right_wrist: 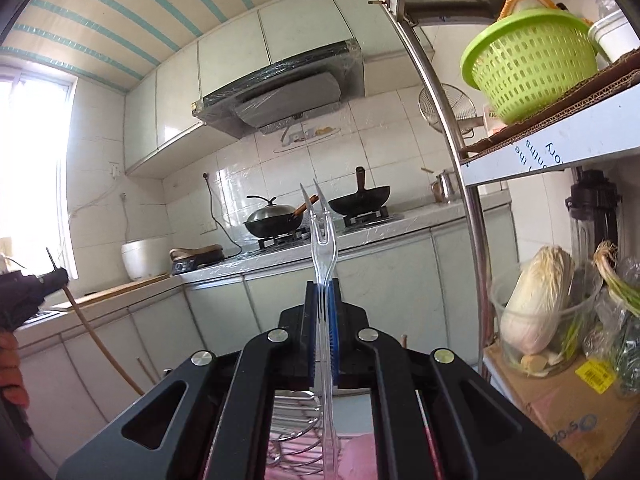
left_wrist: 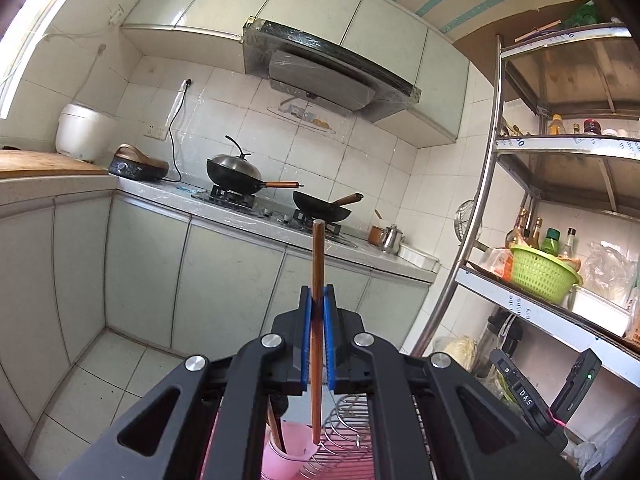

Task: Organize utensils
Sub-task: 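Lift the fork and chopstick and carry both above the pink cup, then insert the fork and chopstick into the pink cup and open both grippers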

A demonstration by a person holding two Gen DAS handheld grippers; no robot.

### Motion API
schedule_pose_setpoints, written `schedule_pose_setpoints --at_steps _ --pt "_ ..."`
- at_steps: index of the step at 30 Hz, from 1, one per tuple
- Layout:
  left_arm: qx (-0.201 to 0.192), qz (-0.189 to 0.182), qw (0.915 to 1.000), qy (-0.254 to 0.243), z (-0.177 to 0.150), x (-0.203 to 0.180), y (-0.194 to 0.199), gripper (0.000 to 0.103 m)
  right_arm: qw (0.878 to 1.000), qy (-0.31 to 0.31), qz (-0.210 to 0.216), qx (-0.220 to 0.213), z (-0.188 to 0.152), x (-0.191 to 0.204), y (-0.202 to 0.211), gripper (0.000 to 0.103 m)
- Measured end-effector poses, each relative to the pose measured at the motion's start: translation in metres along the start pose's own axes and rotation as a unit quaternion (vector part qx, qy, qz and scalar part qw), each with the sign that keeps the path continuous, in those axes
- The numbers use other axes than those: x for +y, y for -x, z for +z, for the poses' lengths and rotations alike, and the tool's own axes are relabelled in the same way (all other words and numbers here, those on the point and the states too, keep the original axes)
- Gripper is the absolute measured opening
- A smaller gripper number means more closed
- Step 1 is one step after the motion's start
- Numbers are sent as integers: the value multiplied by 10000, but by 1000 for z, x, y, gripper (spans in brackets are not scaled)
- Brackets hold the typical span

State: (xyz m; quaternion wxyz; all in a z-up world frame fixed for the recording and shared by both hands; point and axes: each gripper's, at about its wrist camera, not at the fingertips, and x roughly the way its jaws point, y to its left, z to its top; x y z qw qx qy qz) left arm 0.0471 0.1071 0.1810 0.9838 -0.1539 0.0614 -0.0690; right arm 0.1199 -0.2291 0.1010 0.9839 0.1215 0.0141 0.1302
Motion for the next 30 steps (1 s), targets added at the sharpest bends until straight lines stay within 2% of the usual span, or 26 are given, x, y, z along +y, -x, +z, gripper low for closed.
schedule_pose_setpoints --at_steps 6,13,23,30 --pt "116 192 9997 -90 -7 4 -20 5 10000 31 -62 28 -16 -10 -21 6" --pt "277 248 9992 -111 -18 5 -39 5 9998 93 -112 137 -32 -16 -32 6" --pt "638 277 9972 -291 -44 1 -59 5 9981 -102 -73 599 -57 -16 -14 6" --pt "1117 374 9927 -269 -73 6 -73 5 9946 -271 -140 988 -77 -18 -6 6"
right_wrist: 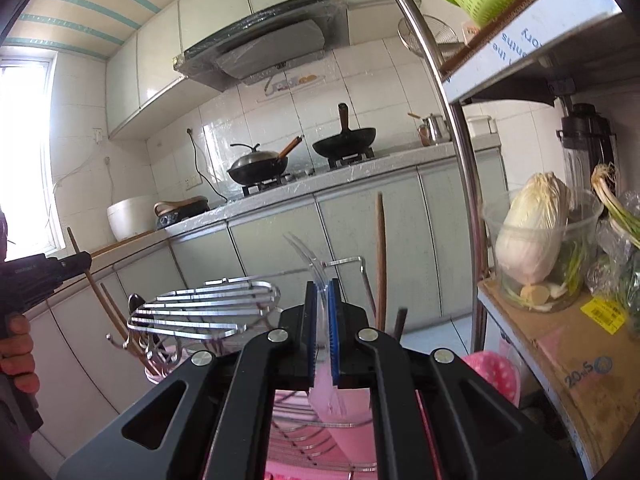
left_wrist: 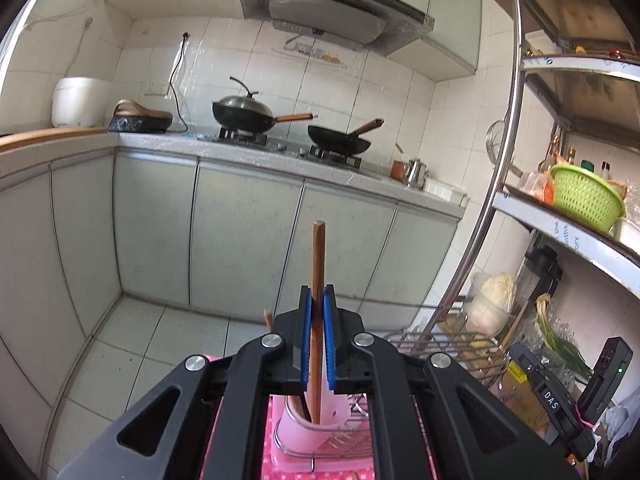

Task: Organize utensils
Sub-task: 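Insert the fork and chopstick into the pink cup and open both grippers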

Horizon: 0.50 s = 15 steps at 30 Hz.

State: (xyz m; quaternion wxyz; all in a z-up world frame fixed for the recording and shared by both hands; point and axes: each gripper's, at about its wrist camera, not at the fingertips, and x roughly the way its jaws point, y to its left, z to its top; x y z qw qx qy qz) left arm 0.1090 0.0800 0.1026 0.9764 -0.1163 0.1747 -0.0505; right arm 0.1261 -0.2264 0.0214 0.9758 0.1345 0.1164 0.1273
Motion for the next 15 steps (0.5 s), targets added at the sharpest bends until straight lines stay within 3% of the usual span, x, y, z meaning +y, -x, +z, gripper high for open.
schedule_pose_setpoints --at_steps 9,15 --pt "571 132 9980 253 -35 16 -27 5 9988 -202 -137 423 -16 -8 -2 6" --pt "713 267 9964 361 -41 23 -42 6 9971 -331 -298 625 -19 -13 -4 6"
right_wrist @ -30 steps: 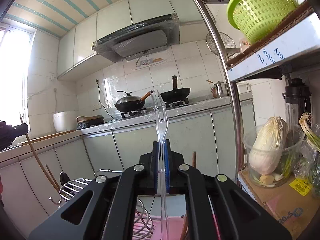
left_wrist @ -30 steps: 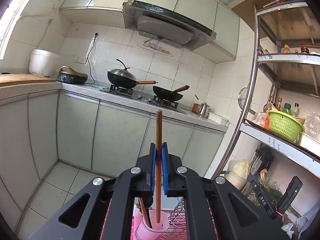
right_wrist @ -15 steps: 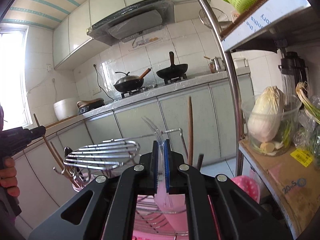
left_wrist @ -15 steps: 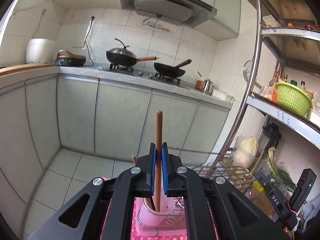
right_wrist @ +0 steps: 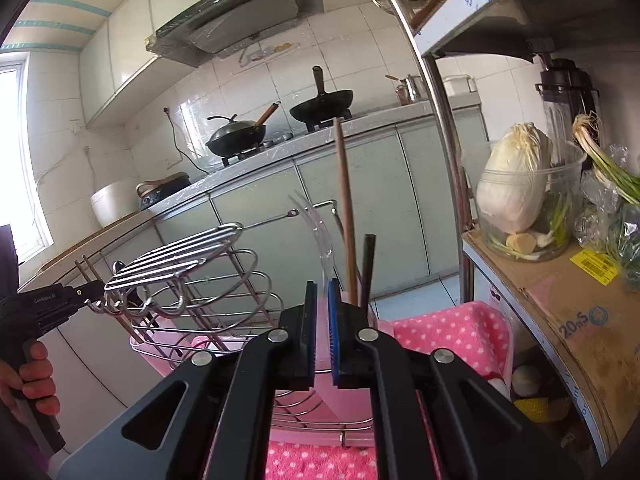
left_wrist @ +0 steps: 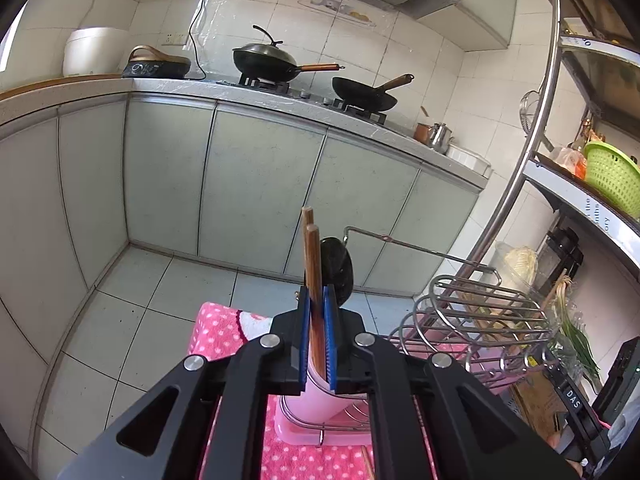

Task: Organize utensils
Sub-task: 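Insert the fork and chopstick into the pink cup and open both grippers, then move both grippers back down to the cloth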

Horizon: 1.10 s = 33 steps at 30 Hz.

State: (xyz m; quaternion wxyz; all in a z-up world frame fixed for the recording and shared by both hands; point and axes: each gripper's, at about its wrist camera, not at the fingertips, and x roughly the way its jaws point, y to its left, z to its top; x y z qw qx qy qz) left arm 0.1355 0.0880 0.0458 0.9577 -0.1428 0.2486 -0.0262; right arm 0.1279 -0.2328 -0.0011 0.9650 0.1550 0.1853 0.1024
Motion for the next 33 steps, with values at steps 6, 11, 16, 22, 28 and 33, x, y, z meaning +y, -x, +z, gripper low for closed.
schedule_pose_setpoints --at_steps 6,11,16,22,28,33 --pt "45 -25 9998 213 -1 7 -1 19 9998 -73 -52 158 -1 -3 3 20" --pt "-58 -161 9992 361 -2 12 14 36 9999 -107 -64 120 -4 -6 13 41" --pt "-62 -172 9992 345 -5 12 26 37 9997 -162 -65 170 -7 -8 23 41" --pt "14 -192 9988 451 -22 17 44 37 9983 -326 -76 469 -26 -10 39 41" --pt "358 -253 9978 495 -52 20 51 37 9900 -298 33 1382 -60 -4 40 41" --pt "834 -208 9959 296 -81 14 43 37 9718 -458 301 2294 -92 2 27 41"
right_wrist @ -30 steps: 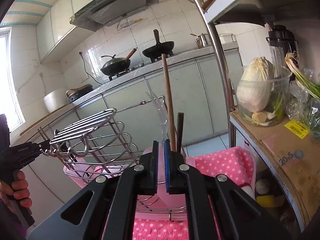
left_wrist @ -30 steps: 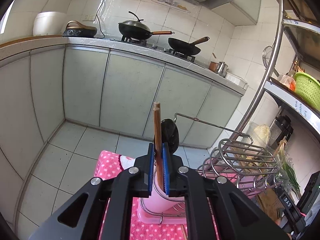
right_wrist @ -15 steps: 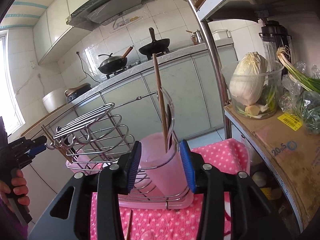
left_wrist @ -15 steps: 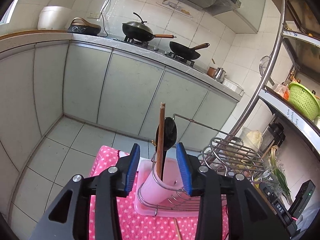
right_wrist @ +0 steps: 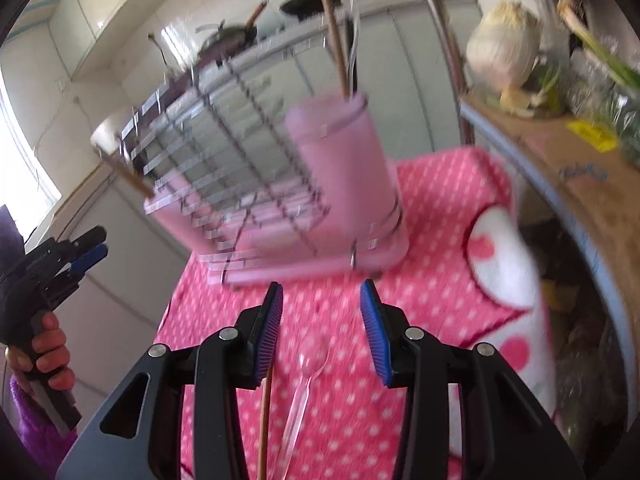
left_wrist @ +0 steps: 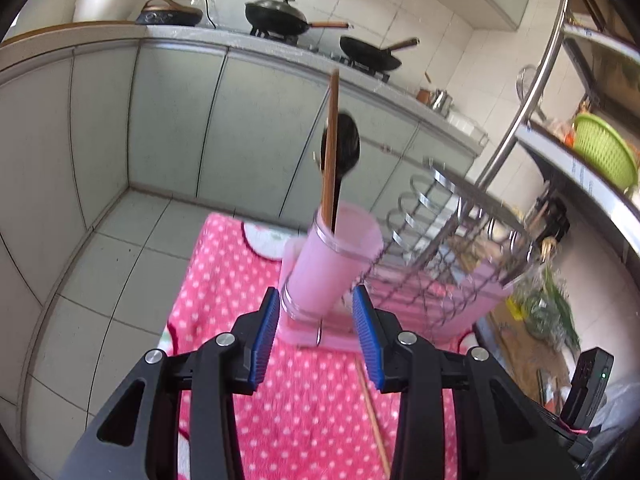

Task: Organize utensils
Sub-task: 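Move both grippers back down to the cloth, then grasp the clear plastic spoon with the right gripper while the left grasps a wooden chopstick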

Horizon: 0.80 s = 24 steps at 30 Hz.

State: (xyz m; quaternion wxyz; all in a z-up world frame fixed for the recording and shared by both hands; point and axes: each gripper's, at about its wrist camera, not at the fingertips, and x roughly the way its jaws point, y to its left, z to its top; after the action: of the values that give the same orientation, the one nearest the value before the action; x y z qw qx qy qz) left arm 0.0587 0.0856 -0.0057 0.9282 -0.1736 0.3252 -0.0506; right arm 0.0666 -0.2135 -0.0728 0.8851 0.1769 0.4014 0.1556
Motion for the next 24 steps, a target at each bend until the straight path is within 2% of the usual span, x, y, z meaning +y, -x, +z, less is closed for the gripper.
schedule_pose_setpoints --at_steps 3,7,11,17,19,22,24 --pt "332 -61 9994 6 -16 0 -11 37 9984 -156 153 516 -13 -1 -20 41" --pt "673 -165 9976 -9 -34 -1 -23 37 9962 -65 -25 866 -29 7 -41 41" --pt "796 -207 9966 -105 -45 -4 -28 37 9936 332 -381 1005 -40 24 -57 41" --pt "915 -243 9954 -158 -49 -3 -34 37 9873 437 -592 1410 -51 34 -79 40" --pt "1017 -231 9943 -228 -51 -5 -39 37 9862 424 -713 1434 -52 35 -83 28" --pt "1215 -237 9917 -355 -52 -11 -48 37 9854 423 -795 1443 -51 37 -86 22" --pt "1365 -236 9894 -443 -52 -17 -55 37 9849 443 -838 1446 -50 38 -86 21"
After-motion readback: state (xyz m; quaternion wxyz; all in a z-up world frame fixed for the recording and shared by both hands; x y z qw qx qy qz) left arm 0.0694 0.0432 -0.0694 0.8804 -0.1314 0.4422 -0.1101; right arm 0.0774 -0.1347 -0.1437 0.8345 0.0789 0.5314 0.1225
